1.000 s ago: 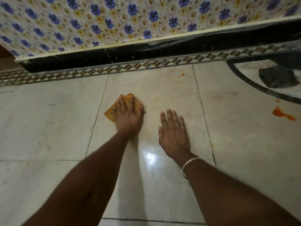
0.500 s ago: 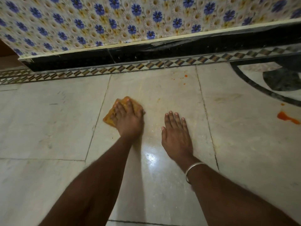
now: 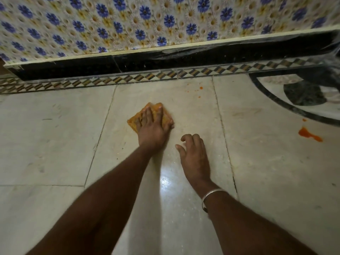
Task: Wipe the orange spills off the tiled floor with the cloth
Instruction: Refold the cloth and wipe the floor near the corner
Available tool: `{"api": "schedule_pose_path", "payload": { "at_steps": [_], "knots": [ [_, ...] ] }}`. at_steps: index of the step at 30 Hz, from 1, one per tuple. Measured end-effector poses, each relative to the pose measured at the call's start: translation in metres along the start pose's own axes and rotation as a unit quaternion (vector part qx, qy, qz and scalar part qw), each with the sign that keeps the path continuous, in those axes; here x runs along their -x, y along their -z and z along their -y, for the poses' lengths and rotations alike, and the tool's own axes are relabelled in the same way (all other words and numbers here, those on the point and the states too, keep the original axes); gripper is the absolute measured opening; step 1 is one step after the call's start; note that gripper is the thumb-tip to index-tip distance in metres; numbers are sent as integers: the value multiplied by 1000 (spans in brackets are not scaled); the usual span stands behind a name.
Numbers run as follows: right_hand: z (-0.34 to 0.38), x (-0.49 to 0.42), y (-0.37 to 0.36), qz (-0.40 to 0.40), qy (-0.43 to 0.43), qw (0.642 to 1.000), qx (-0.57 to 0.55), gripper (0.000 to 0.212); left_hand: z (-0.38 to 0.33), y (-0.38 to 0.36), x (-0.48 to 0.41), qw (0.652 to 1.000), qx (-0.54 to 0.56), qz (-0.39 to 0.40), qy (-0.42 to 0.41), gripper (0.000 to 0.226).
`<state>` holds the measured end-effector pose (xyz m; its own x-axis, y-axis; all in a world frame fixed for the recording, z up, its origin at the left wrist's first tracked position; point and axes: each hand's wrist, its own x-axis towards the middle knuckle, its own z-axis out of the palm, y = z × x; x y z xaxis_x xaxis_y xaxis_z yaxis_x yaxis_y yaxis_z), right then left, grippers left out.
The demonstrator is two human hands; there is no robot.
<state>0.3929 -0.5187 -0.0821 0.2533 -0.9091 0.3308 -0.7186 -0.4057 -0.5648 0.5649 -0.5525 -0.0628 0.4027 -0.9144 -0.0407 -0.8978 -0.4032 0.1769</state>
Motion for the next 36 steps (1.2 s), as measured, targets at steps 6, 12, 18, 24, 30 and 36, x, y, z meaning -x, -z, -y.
{"api": "schedule_pose_path", "payload": {
  "at_steps": [6, 12, 18, 24, 30, 36],
  "knots": [
    [8, -6, -10, 69, -13, 981, 179, 62, -27, -7, 35, 998, -8, 9, -60, 73],
    [3, -6, -14, 93, -26, 975, 199, 70, 3, 1, -33, 994, -42, 32, -99, 72],
    [6, -7, -14, 91, -31, 975, 198, 71, 30, -2, 19, 992, 8, -37, 124, 73],
    [8, -7, -13, 107, -25, 970, 215, 72, -16, -12, 48, 999, -5, -16, 50, 75],
    [5, -6, -11, 112, -21, 969, 221, 73, 31, 9, -14, 999, -27, 18, -9, 74],
    [7, -7, -12, 112, -30, 970, 215, 73, 85, 11, 49, 982, 11, -40, 182, 74]
  ]
}}
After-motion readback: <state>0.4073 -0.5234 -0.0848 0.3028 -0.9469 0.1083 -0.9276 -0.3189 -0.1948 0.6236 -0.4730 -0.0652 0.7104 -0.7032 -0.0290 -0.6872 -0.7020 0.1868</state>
